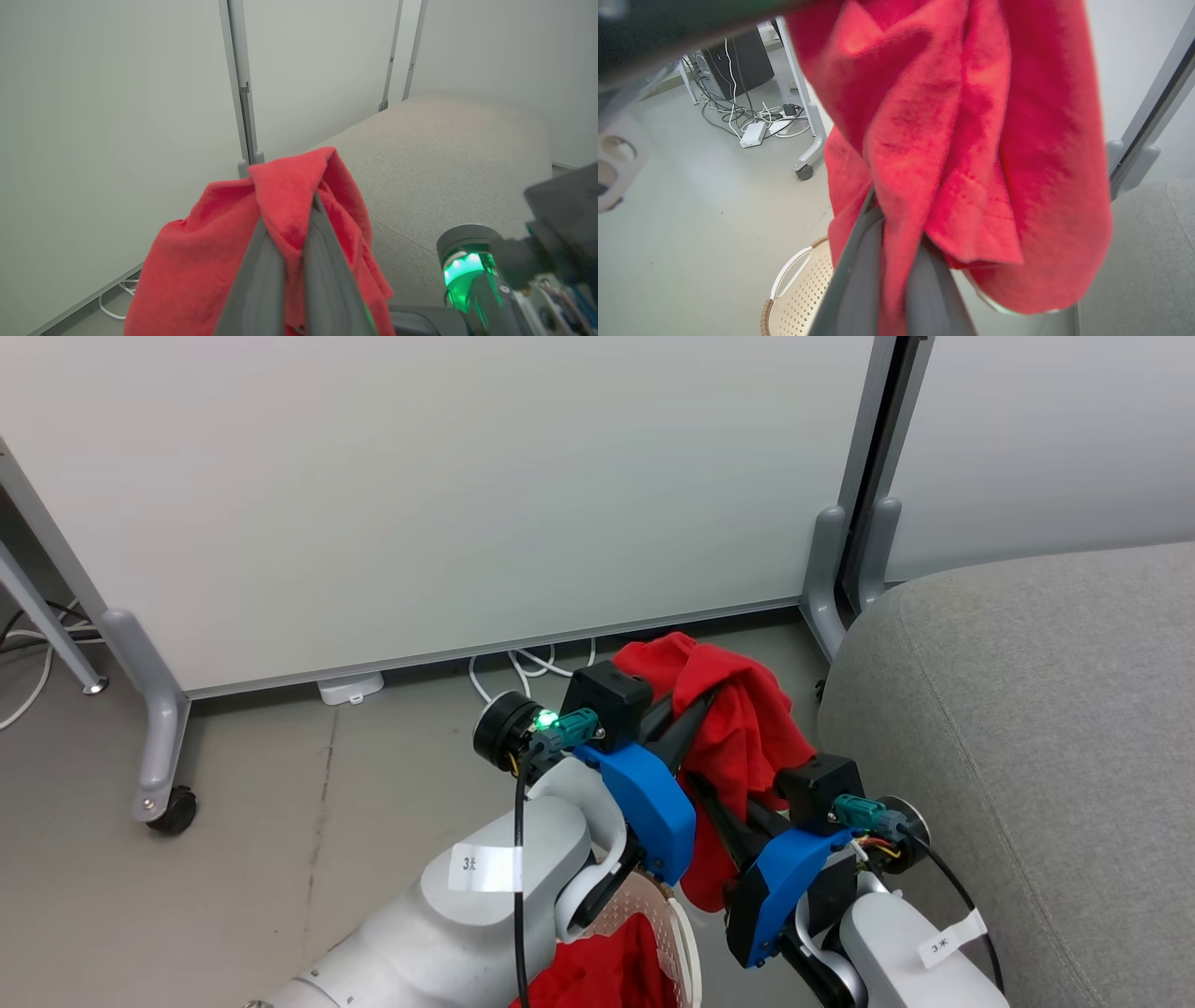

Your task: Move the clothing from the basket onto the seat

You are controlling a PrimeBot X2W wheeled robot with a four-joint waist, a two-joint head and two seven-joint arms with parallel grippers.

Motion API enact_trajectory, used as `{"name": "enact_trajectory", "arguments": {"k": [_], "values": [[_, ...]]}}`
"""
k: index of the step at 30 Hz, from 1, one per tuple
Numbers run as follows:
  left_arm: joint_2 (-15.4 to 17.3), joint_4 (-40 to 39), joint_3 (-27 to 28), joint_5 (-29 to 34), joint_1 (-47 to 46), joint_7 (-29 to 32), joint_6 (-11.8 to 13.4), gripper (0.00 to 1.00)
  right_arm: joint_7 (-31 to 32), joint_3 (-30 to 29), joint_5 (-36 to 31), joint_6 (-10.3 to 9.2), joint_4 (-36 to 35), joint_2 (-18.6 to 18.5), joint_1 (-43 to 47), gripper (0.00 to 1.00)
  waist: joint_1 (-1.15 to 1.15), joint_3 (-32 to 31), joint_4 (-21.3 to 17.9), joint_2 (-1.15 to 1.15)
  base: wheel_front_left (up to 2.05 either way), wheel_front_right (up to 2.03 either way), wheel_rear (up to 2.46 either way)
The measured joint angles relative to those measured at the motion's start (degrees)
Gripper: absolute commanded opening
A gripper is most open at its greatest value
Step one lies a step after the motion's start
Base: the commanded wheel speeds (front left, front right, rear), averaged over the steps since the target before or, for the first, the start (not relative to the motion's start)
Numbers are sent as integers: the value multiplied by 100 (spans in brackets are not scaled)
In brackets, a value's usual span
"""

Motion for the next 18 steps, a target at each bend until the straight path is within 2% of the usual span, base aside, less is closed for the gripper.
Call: {"name": "enact_trajectory", "arguments": {"k": [17,18], "values": [[-1,104,56,-38,85,0,-9,0,10,-71,-155,0,-3,0,53,0,0,-56,-89,0,0,0,0],[-1,108,55,-58,90,0,-12,5,11,-78,-156,0,-9,0,56,0,0,-55,-90,0,0,0,0]]}}
